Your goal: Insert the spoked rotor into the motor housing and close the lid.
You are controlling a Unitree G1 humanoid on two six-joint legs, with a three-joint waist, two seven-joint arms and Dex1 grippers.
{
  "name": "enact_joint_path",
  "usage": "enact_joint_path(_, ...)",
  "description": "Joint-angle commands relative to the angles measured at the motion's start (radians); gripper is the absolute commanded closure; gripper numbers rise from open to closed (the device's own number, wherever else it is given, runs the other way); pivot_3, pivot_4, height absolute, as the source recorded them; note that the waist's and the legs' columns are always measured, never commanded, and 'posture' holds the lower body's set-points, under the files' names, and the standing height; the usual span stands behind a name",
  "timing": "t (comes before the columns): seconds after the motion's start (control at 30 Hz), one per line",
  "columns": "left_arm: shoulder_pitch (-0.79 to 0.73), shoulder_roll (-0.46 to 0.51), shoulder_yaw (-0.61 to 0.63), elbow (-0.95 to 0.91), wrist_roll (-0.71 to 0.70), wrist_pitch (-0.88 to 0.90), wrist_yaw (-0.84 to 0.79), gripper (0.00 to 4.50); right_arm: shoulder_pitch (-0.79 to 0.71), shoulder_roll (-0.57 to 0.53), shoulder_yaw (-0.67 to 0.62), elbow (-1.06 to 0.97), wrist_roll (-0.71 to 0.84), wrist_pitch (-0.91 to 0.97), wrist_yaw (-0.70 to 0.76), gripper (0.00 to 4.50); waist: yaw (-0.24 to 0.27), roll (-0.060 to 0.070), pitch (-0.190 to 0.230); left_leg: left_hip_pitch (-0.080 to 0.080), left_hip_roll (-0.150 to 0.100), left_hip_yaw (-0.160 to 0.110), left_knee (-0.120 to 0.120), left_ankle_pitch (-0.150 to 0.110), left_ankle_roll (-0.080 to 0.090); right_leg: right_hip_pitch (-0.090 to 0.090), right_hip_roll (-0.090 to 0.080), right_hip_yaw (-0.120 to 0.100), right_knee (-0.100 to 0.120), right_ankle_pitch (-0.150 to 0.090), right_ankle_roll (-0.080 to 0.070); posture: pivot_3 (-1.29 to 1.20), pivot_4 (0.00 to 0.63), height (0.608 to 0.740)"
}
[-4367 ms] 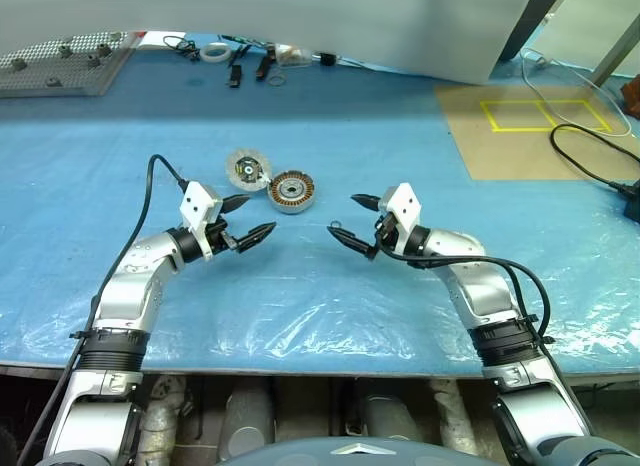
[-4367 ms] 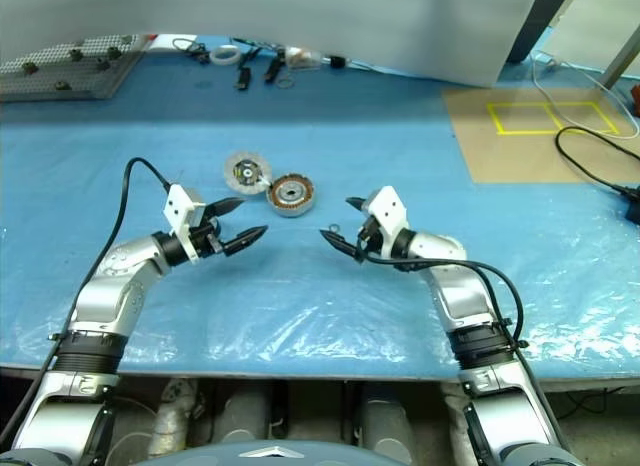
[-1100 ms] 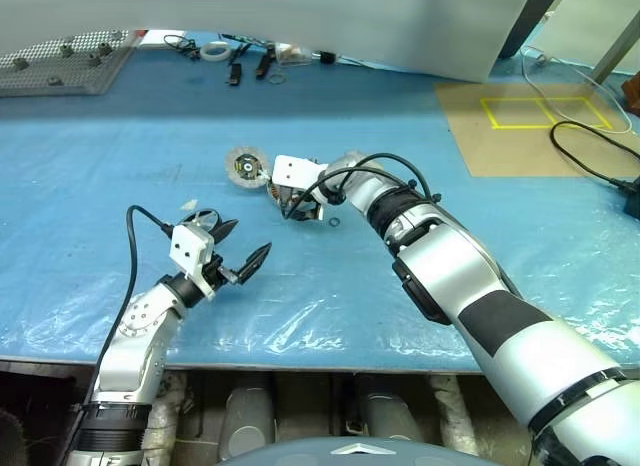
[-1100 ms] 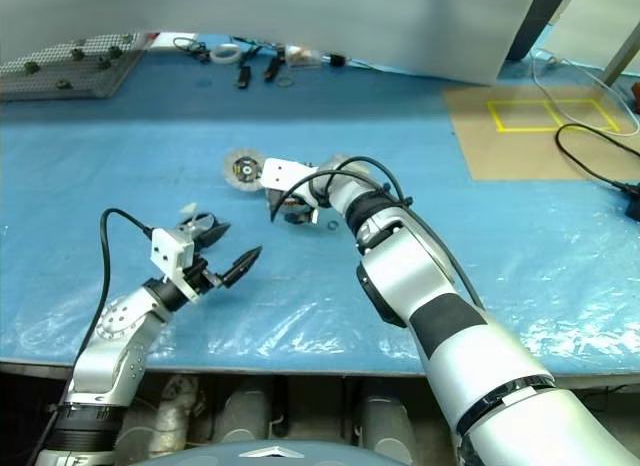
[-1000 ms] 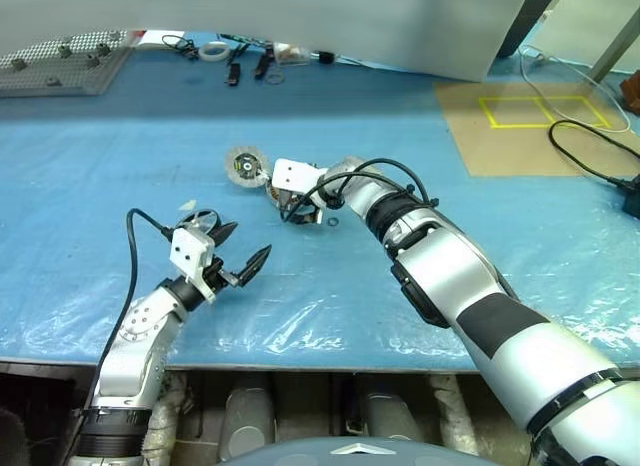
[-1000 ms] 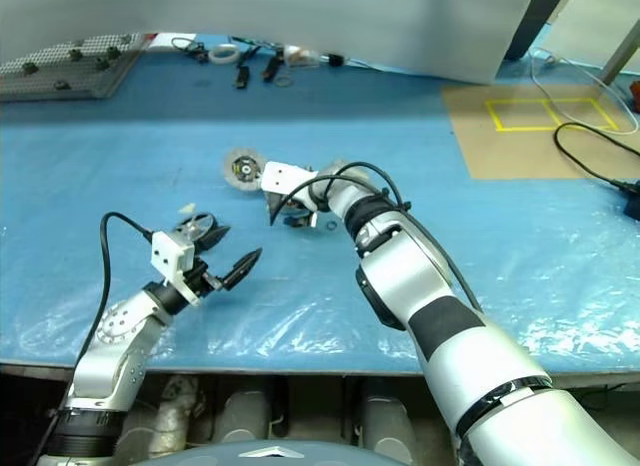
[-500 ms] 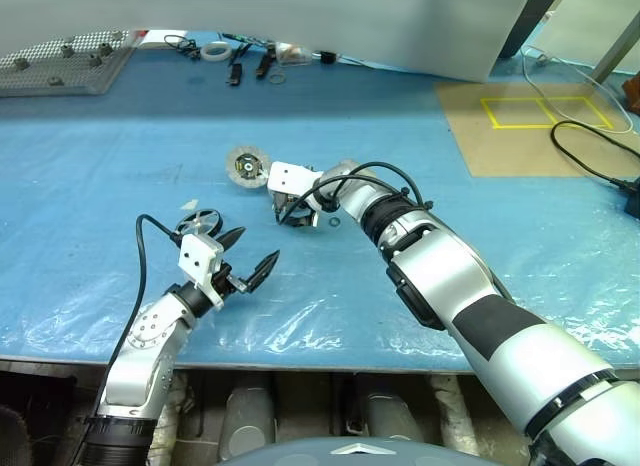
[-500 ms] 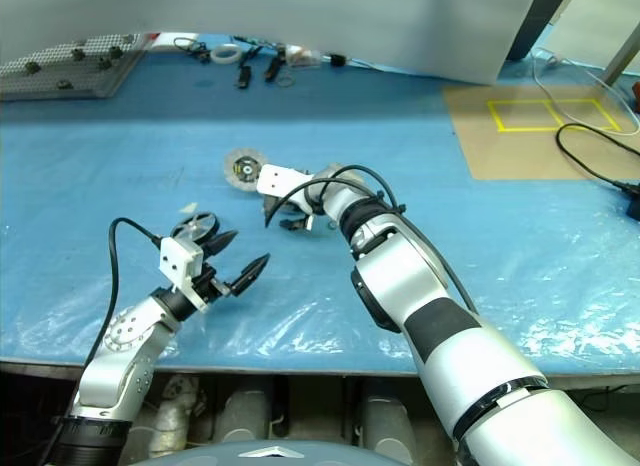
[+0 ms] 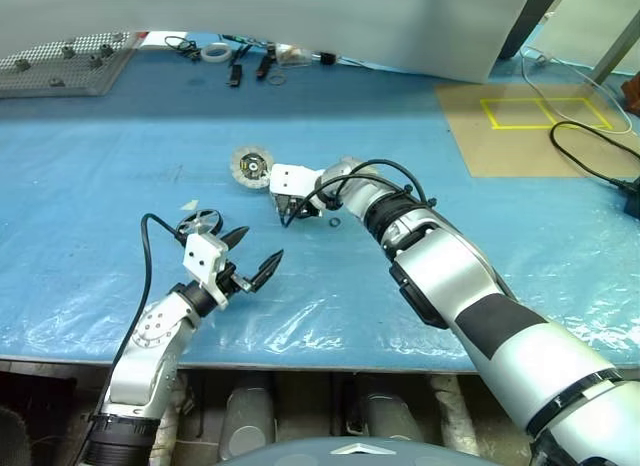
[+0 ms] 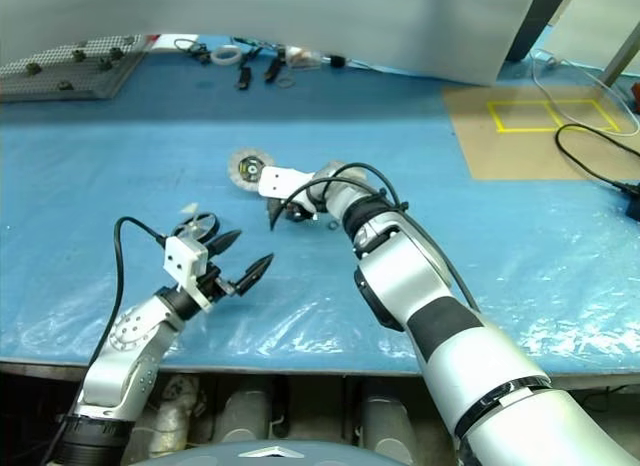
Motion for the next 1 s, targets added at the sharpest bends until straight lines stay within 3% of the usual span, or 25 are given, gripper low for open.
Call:
enact_joint_path(0.03,-0.015,-0.001,0.005,-0.023,-0.005,-0.006,-0.001,0.0,-0.002,0.01,0.028,0.001,-0.021,-0.041,0.096,2.49,-0.002,0.0,0.0,0.0,0.0,0.0,0.0,0.0,0.0,0.0,0.0,0.0,0.0,0.0,0.0,0.0,0.15,0.74)
enact_joint_path(0.43,-0.032,0.036,0.037,-0.02,-0.041,0.016,-0.031,0.0,-0.047,0.04,-0.036,-0.03,0.057,-0.012,0.304,2.63,-0.003,0.0,0.0,0.001,0.0,0.001,-0.001,0.0,0.0,0.0,0.0,0.001,0.001,0.0,0.0,0.0,0.15,0.74)
enact_joint_path(0.73,-0.035,0.031,0.026,-0.023,-0.048,0.032,-0.051,0.0,-0.076,0.034,-0.088,-0.068,0.136,0.306,0.418,2.63,0.001,0.0,0.0,0.001,0.0,0.001,-0.001,0.0,0.0,0.0,0.0,0.001,0.001,0.0,0.0,0.0,0.15,0.74)
enact_joint_path(1.0,-0.049,0.067,0.031,-0.005,-0.078,0.072,-0.122,0.0,-0.026,-0.001,-0.011,-0.275,0.135,0.596,0.595,2.63,0.002,0.001,0.0,0.001,0.0,0.001,-0.001,0.0,0.0,0.0,0.0,0.001,0.0,0.0,0.0,0.0,0.15,0.74)
